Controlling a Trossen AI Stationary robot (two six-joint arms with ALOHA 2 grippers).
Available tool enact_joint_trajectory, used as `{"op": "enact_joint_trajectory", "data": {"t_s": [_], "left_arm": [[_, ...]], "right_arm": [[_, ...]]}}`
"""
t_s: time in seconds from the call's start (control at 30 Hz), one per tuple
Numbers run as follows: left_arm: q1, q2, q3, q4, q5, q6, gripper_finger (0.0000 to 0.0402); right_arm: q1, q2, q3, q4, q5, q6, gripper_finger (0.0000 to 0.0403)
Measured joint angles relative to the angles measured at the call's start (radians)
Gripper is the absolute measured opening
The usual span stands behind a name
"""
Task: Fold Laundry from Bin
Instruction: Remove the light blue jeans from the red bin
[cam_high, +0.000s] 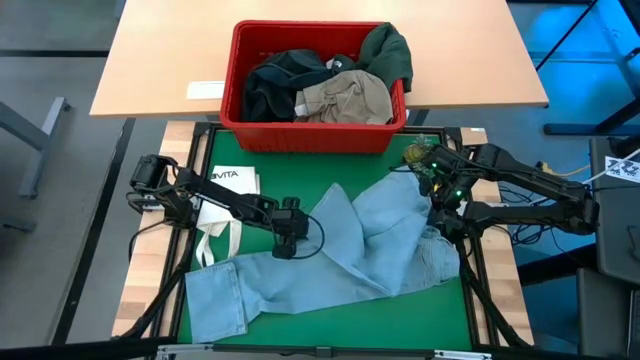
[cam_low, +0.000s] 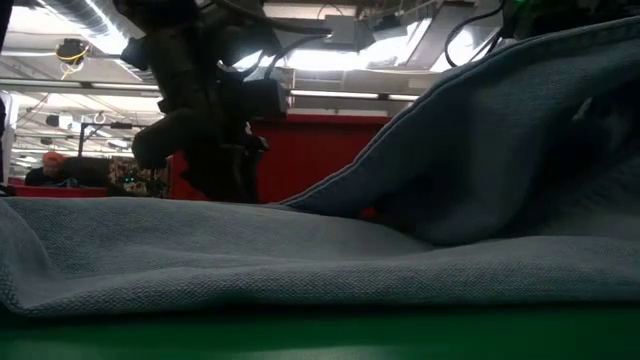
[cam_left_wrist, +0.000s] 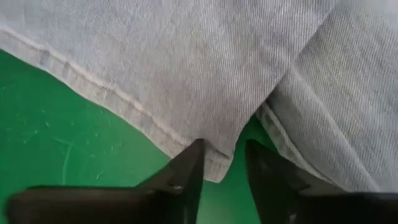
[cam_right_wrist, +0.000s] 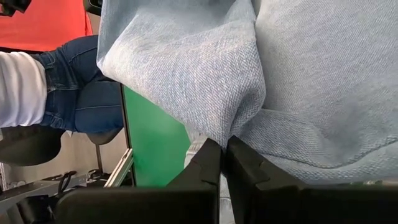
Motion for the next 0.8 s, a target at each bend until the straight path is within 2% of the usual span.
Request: {"op": "enact_joint_trajectory", "data": {"t_s": [0.17, 0.27, 0.4, 0.6, 0.8], "left_arm": [[0.000, 0.000, 0.018, 0.022, 0.000, -0.072, 0.0013], [0.000, 0.000, 0.081, -0.065, 0.001, -0.084, 0.0007], [0.000, -0.013, 0.216, -0.285, 0.002, -0.084, 0.0003], [0.000, -0.102, 0.418, -0.539, -0.015, -0.084, 0.0002], [-0.006, -0.205, 0.591, -0.800, -0.221, -0.161, 0.0001]], "right_arm": [[0.000, 0.000, 0.000, 0.013, 0.000, 0.000, 0.0012], [0.000, 0.000, 0.000, 0.017, 0.000, 0.000, 0.0012], [0.000, 0.000, 0.000, 0.018, 0.000, 0.025, 0.0012], [-0.001, 0.000, 0.000, 0.048, -0.008, 0.033, 0.0012], [-0.001, 0.000, 0.000, 0.214, -0.015, 0.098, 0.0012]]}}
